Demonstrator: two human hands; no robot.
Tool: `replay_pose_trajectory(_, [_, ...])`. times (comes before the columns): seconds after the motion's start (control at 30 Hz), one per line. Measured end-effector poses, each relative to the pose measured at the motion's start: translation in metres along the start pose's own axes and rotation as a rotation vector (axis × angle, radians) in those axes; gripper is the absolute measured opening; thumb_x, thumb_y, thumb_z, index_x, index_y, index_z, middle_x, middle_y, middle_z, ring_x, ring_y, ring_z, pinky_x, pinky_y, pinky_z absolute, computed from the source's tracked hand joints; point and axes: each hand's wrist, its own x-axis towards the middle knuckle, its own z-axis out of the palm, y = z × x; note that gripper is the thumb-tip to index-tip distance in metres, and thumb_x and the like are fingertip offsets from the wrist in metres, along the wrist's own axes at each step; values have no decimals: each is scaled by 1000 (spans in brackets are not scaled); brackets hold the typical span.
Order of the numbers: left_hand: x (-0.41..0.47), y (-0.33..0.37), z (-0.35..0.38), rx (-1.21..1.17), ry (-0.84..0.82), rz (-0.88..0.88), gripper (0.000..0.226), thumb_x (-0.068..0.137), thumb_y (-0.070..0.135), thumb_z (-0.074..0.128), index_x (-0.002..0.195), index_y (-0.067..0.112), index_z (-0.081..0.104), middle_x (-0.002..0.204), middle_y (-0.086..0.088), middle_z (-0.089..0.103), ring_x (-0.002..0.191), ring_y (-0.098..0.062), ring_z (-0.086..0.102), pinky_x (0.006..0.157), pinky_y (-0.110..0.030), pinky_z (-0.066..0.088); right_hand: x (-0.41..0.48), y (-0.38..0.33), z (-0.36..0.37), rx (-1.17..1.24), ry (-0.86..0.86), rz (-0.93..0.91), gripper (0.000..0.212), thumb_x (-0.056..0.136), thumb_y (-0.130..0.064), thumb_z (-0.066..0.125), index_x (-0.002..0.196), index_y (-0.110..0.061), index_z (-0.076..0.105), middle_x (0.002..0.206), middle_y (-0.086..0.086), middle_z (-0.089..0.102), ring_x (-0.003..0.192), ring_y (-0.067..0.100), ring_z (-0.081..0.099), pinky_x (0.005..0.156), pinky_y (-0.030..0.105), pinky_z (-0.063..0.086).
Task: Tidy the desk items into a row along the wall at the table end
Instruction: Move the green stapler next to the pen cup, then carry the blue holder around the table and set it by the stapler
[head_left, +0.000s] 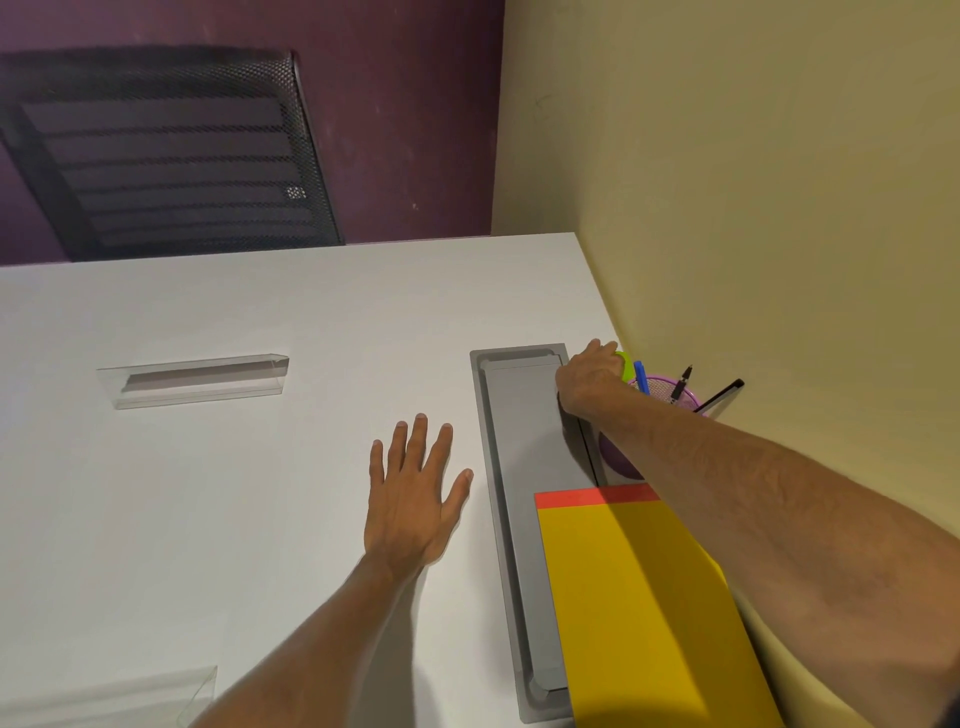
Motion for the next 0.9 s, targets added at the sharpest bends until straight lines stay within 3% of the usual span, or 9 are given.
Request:
replay_pose_trajectory(0.13, [0,0,0,19,-28,3,69,93,64,3,154,33,7,164,0,0,151,-24,-4,121,-47,-4,-12,-1,-10,-14,107,-49,70,91,-19,61,149,-4,26,157,25,17,142,49,19,113,51,29])
replay_pose_trajectory(0.23, [2,0,-4,15,-90,3,68,94,63,5,154,33,3,164,-1,-4,151,-25,-8,121,-48,-6,-29,-4,-15,286,335,-118,51,91,-16,56,137,-6,38,140,19,42,127,37,43,103,45,40])
replay_pose_trajectory(0.3, [6,-3,-13,-38,-169,21,66,96,61,12,155,32,3,164,-3,-4,151,-27,-6,121,-49,-3,-45,-10,-16,480,405,-164,47,95,-24,51,137,-6,37,135,17,45,122,33,47,96,43,44])
replay_pose_trajectory(0.4, [12,-7,-41,-43,-205,25,64,98,58,17,155,29,8,163,-3,8,150,-27,7,121,-48,7,-71,-24,-14,603,439,-202,56,99,-41,41,142,-6,33,140,18,44,127,34,43,102,43,42])
replay_pose_trajectory(0.5, [9,-8,-76,-13,-146,-47,64,99,57,17,155,28,7,164,-1,7,151,-25,6,121,-46,4,-102,-37,-16,622,448,-235,65,100,-48,33,149,-6,26,151,19,34,139,36,31,113,46,31])
replay_pose_trajectory(0.73, [-36,-24,-135,71,-98,-87,63,99,55,14,155,26,8,164,-2,2,151,-25,1,121,-49,-1,-173,-64,-35,624,416,-317,67,100,-52,27,151,-8,22,156,16,28,144,32,26,117,46,26])
replay_pose_trajectory(0.9, [-87,-53,-167,113,-87,-140,65,99,57,13,155,26,8,164,-2,1,151,-25,0,120,-51,-4,-231,-89,-41,624,443,-368,64,100,-50,29,148,-7,27,150,15,34,140,31,31,114,46,29])
